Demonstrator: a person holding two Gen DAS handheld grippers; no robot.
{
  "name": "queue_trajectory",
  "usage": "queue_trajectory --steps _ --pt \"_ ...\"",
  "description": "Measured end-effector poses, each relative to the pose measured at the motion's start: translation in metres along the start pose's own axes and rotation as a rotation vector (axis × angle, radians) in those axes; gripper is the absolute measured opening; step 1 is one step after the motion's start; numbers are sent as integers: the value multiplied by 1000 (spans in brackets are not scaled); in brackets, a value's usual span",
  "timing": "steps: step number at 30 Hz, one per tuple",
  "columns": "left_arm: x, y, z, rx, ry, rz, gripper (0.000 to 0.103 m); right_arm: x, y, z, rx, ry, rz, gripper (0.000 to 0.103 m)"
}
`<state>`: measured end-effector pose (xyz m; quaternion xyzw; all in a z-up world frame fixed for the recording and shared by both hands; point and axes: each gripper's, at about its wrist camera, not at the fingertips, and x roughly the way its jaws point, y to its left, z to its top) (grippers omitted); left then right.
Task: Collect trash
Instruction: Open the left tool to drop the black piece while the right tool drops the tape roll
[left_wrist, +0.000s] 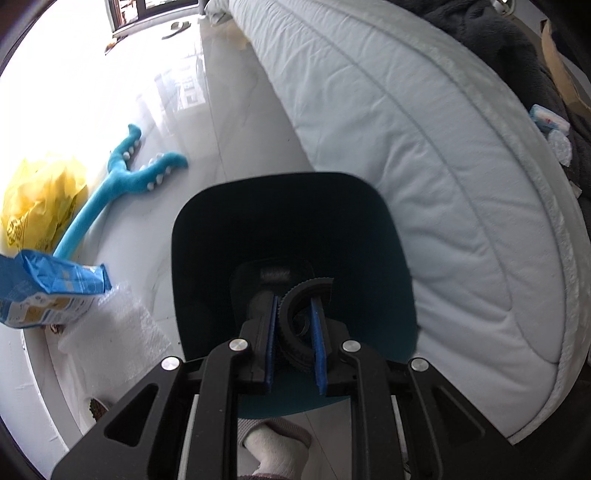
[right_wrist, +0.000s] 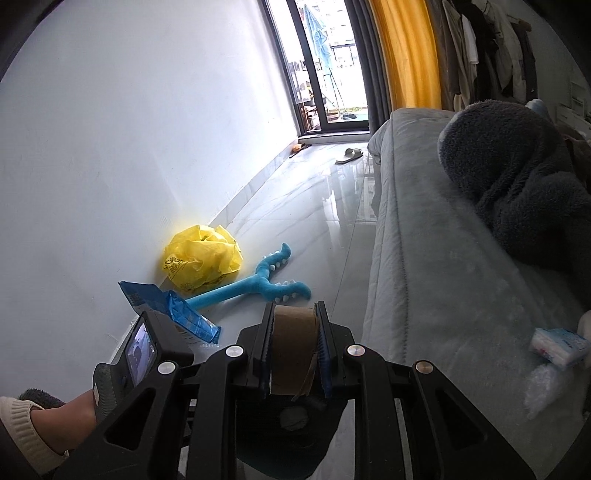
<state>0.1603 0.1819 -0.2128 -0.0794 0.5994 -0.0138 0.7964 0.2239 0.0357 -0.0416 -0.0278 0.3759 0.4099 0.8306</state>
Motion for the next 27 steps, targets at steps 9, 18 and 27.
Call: queue_trajectory --steps 9,18,27 --pt "-4 30 -12 -53 34 -14 42 31 13 -4 6 58 22 21" --pt "-30 52 -14 -83 -60 -3 63 66 21 -16 16 154 31 21" --pt "-59 74 -16 -107 -189 16 70 110 28 -38 35 278 41 21"
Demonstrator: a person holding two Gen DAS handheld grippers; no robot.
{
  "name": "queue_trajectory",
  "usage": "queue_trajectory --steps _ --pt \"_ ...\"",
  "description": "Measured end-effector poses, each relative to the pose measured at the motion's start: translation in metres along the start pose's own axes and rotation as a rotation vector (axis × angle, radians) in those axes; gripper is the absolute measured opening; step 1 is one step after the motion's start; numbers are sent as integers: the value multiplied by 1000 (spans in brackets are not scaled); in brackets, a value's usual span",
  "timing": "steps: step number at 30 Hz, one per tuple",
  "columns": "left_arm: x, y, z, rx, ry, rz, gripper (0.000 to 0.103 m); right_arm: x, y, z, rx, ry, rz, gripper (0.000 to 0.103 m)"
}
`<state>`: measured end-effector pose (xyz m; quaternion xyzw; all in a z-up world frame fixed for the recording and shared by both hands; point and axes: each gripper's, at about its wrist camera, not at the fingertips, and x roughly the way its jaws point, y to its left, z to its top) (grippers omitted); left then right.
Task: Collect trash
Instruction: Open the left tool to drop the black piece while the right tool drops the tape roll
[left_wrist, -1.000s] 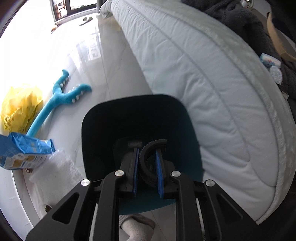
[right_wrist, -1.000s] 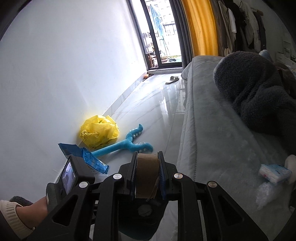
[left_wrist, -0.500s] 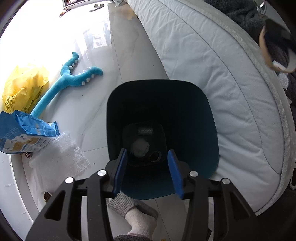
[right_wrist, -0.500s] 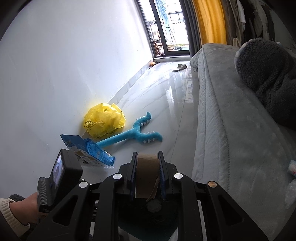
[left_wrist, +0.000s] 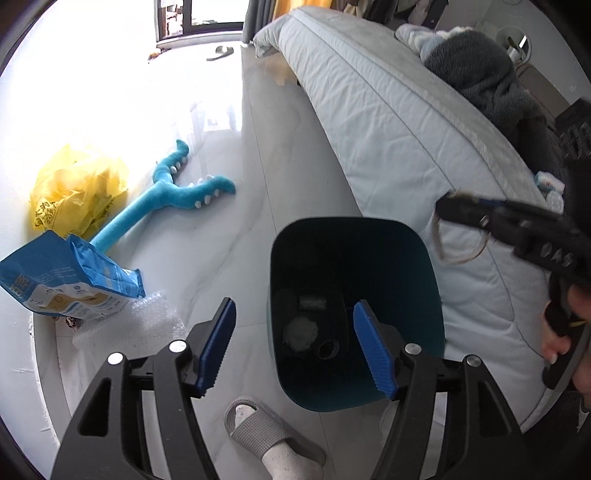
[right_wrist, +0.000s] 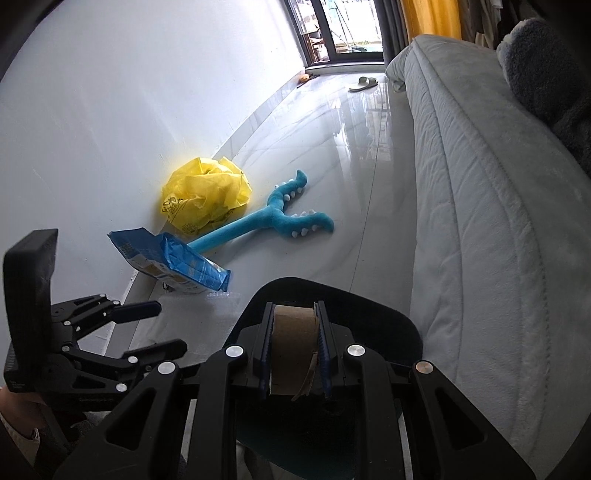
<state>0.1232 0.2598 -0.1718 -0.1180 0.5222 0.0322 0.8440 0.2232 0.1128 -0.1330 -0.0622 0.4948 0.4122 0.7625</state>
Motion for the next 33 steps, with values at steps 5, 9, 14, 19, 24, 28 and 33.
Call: queue_trajectory --steps 5,9,14,19,24,28,33 --pt "-16 10 4 -16 -68 -4 70 22 5 -7 -9 57 -3 21" --pt "-28 14 5 -19 -122 -13 71 38 7 -13 -8 100 7 21" --pt "-41 14 6 -20 -180 -33 72 55 9 -19 -23 144 -6 21" --pt "-55 15 10 -21 -240 -42 72 68 9 -26 -34 190 -24 21" --pt "-72 12 16 -23 -302 -70 72 79 7 -36 -45 244 -43 32" --pt "-89 4 21 -17 -360 -87 72 80 9 -42 -60 277 -48 39" --pt "-108 -10 27 -2 -434 -97 73 71 10 -39 -63 266 -57 41"
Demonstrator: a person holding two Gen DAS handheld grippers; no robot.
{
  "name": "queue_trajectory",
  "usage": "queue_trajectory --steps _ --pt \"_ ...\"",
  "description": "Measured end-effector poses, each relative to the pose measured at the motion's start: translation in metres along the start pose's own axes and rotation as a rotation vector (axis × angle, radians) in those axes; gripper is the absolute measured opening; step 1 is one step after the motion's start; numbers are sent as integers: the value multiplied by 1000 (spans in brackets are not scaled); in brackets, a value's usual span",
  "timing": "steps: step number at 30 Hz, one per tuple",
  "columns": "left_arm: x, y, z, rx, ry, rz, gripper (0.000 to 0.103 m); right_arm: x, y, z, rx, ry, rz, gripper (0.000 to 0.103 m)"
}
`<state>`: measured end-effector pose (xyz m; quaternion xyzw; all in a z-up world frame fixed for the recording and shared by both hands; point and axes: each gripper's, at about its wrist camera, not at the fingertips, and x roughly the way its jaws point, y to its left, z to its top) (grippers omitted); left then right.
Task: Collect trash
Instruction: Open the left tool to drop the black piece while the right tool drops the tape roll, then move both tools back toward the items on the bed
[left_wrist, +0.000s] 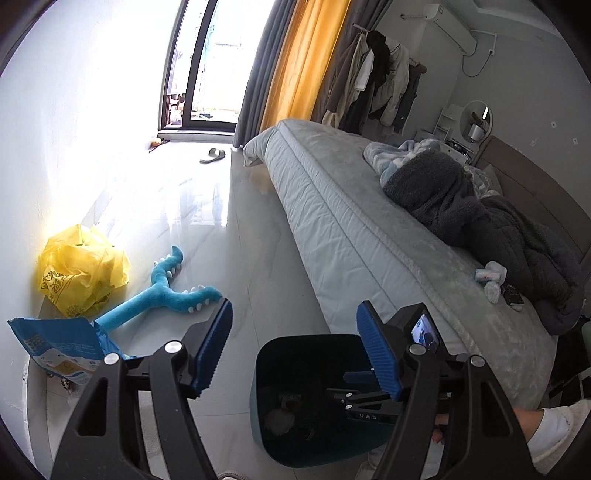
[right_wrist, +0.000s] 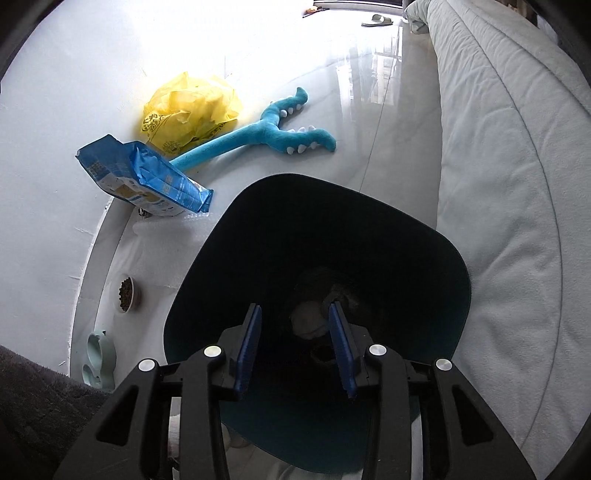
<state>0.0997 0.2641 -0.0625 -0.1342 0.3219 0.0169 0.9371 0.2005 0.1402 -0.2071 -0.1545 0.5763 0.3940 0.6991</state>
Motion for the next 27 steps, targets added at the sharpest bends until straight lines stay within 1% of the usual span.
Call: queue_trajectory --steps 3,8,10,12,16,20,23,27 --pt "-6 -9 8 2 -34 -6 74 -11 0 0 -2 -22 7 49" --pt "-11 -31 17 49 -77 3 79 -35 -4 -3 1 -72 24 53" --pt "-12 -41 21 64 -93 5 84 -50 -6 -3 2 -109 34 55" --pt "-12 -49 23 68 -104 6 87 -64 -7 -4 -6 -145 36 59" --pt "-9 -60 27 56 -113 -9 92 -93 -12 -8 -26 -222 33 62" --pt "-3 -75 32 46 -122 -22 93 -119 -25 -12 -16 -292 24 64" --pt "4 -85 33 39 -123 -39 93 -136 -39 -17 -4 -343 7 66" --pt "17 -101 32 26 -106 -72 93 -158 -62 -28 11 -398 -40 68"
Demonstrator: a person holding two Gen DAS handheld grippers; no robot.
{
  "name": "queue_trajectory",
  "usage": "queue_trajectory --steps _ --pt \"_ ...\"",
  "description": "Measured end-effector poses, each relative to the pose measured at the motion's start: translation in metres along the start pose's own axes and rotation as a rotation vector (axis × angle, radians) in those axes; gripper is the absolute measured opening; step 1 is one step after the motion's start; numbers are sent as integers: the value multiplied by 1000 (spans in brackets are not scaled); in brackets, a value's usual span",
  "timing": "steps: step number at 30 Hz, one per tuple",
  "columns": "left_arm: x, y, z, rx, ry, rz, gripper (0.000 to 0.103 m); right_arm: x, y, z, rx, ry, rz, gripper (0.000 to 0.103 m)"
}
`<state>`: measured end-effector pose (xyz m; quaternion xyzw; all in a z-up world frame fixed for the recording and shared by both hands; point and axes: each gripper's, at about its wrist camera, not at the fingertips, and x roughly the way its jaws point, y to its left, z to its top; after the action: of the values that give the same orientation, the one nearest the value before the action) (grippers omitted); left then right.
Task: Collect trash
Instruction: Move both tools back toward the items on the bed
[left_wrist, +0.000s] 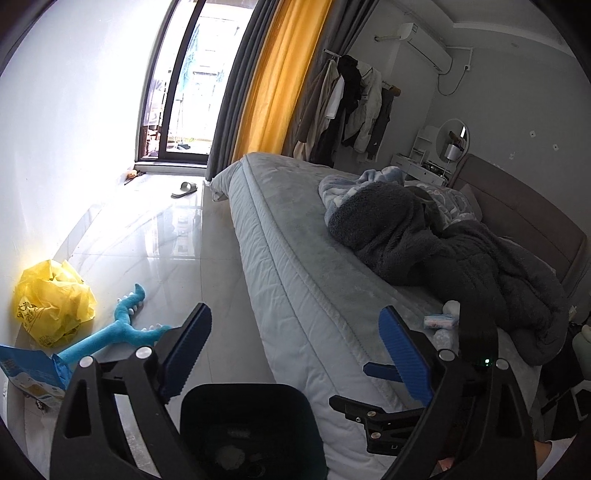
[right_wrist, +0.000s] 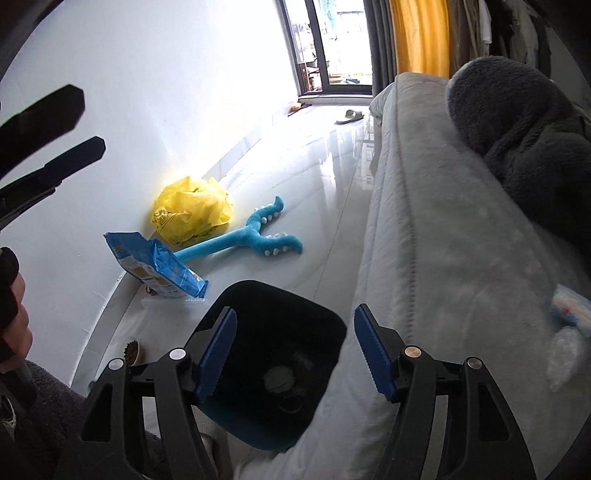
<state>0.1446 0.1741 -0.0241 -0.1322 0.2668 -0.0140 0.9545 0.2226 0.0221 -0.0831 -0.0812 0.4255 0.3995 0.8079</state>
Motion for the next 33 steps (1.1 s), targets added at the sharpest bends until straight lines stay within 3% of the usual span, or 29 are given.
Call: queue_trajectory --steps 20,33 --pt "52 -101 -12 64 71 -121 94 -85 -115 -34 139 -122 -196 72" --pt "103 -148 -30 106 170 -188 94 -111 -194 -58 255 -122 -365 82"
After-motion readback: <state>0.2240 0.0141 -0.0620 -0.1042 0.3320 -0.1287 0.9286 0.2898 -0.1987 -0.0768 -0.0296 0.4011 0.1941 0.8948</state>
